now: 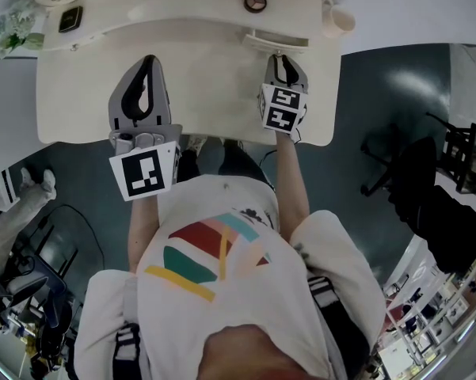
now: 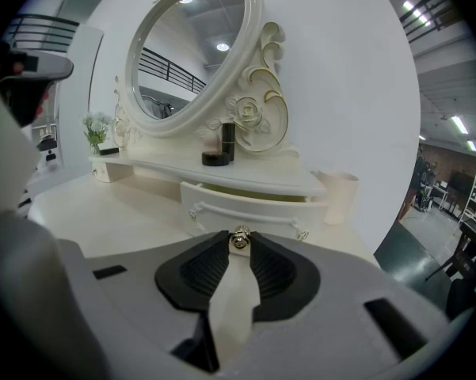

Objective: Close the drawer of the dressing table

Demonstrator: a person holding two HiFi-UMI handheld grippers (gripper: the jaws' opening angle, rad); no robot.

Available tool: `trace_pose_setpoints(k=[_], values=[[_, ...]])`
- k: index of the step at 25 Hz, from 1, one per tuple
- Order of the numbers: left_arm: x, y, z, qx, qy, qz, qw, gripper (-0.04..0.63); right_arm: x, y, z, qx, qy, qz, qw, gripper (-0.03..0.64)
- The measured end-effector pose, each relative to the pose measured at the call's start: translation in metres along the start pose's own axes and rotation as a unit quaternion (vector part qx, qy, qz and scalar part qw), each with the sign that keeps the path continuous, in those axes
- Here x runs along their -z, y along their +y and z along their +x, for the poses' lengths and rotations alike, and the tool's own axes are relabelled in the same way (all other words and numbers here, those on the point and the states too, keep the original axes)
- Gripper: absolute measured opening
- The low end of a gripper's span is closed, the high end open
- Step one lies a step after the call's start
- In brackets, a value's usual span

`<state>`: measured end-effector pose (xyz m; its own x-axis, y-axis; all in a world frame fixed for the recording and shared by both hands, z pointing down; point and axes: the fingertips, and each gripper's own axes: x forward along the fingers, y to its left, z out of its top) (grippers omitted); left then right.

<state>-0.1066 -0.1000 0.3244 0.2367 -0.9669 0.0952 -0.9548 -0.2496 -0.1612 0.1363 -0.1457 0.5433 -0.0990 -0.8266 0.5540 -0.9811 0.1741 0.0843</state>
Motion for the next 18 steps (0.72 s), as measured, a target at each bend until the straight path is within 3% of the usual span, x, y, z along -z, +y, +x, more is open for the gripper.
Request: trace_pose_setpoints(k=[18], values=[[-0.0009, 0.0027, 0.0014, -0.017, -0.001, 0.001, 0.9999, 0.006, -0.0072, -0.0037, 0.0092, -0.009, -0.001, -0.011, 1.0, 0.073]])
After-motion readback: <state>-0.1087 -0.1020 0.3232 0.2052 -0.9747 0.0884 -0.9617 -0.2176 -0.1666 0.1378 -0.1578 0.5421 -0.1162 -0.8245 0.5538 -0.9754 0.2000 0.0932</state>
